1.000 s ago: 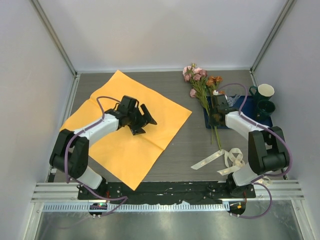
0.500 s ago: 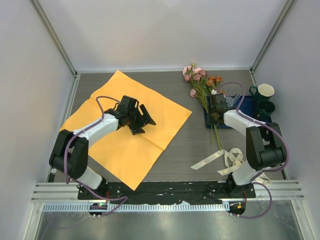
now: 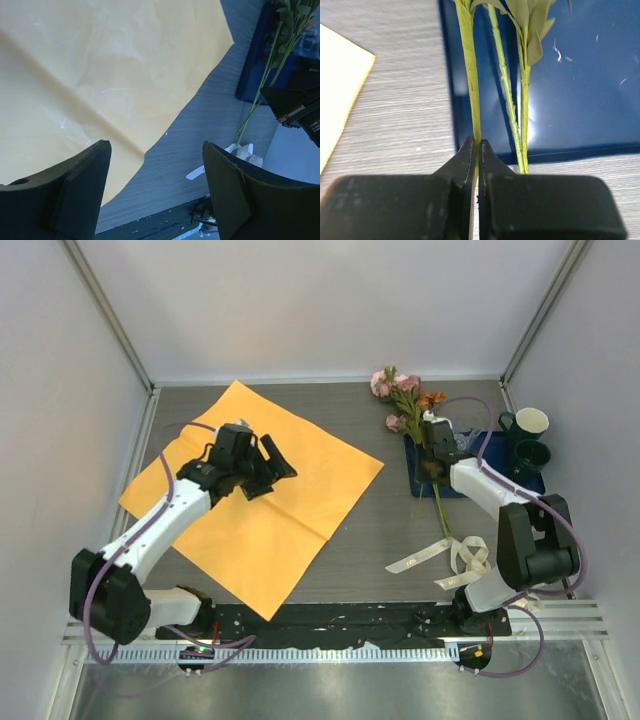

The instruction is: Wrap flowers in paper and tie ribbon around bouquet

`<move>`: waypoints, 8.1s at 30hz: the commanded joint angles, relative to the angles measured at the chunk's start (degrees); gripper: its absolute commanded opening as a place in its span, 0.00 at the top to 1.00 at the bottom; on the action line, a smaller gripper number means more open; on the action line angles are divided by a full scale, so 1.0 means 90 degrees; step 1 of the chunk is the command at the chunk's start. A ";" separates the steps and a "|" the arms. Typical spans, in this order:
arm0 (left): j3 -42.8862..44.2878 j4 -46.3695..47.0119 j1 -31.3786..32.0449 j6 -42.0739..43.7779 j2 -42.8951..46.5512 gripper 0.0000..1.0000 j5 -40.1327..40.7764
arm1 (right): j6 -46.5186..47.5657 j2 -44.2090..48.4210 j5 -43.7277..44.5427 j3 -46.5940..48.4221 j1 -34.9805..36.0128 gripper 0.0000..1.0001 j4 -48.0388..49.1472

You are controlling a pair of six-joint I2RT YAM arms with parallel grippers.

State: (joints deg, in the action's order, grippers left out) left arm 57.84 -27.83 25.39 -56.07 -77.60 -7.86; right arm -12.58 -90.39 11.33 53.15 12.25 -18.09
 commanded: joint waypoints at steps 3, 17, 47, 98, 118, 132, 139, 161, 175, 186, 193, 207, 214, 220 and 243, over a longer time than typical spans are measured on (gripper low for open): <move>0.0944 -0.1417 -0.0758 0.0896 0.1307 0.19 0.0658 | -0.0038 0.1156 0.0001 0.1086 0.0658 1.00 -0.0431; 0.1825 -0.2913 -0.1053 0.1465 0.2831 0.13 0.2299 | -0.3258 -0.1163 -0.2080 0.2571 0.3618 1.00 0.3217; 0.0770 -0.2806 -0.1063 0.1563 0.3251 0.13 0.2192 | -0.3388 -0.4859 -0.1151 0.6037 0.4537 1.00 0.1132; 0.0458 -0.2571 -0.1063 0.1475 0.3212 0.13 0.1840 | -0.2177 -0.5680 -0.1054 0.7113 0.4547 0.87 0.0193; 0.0400 -0.2358 -0.1063 0.1718 0.3485 0.07 0.1324 | -0.1612 -0.3041 -0.0538 0.6012 0.4323 0.39 -0.0773; -0.0793 0.0348 -0.0557 0.0869 0.2500 0.00 -0.1608 | 0.0197 0.0806 0.0118 0.0618 0.0183 0.59 -0.0833; -0.0704 0.0485 0.0489 0.0791 0.2168 0.00 -0.1247 | 0.0352 -0.0199 0.0341 0.1038 -0.0023 0.64 -0.0461; -0.0802 0.0456 0.0646 0.0811 0.2265 0.01 -0.1051 | 0.1143 -0.1402 0.1075 0.1214 -0.0101 0.66 0.0330; -0.0783 0.0437 0.0646 0.0762 0.2255 0.02 -0.1100 | 0.1251 -0.1412 0.1309 0.1204 -0.0101 0.64 0.0457; -0.0744 0.0485 0.0656 0.0742 0.2187 0.03 -0.1187 | 0.1319 -0.1216 0.1289 0.1224 -0.0101 0.59 0.0476; -0.0734 0.0485 0.0656 0.0752 0.2167 0.03 -0.1226 | 0.1281 -0.1070 0.1134 0.1224 -0.0140 0.55 0.0515; -0.0812 0.0905 0.0821 0.0498 0.1846 0.06 -0.1353 | 0.0606 -0.0610 0.0069 0.1223 -0.0521 0.58 0.0604; -0.0675 0.1013 0.1154 0.0420 0.1689 0.06 -0.1236 | 0.0899 -0.1001 -0.0068 0.1380 -0.0668 0.62 0.0506; -0.0704 0.1022 0.1193 0.0410 0.1679 0.06 -0.1207 | 0.0997 -0.1333 -0.0106 0.1331 -0.0697 0.63 0.0632; 0.0056 0.0914 0.0960 -0.0077 0.1505 0.03 -0.1089 | 0.1223 0.0080 -0.1170 0.2034 -0.0346 1.00 0.0506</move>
State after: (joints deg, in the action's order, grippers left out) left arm 53.10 -21.89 35.81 -54.46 -62.78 -16.29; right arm -1.13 -98.26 5.85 66.65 6.68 -14.11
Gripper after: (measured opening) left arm 0.944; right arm 0.051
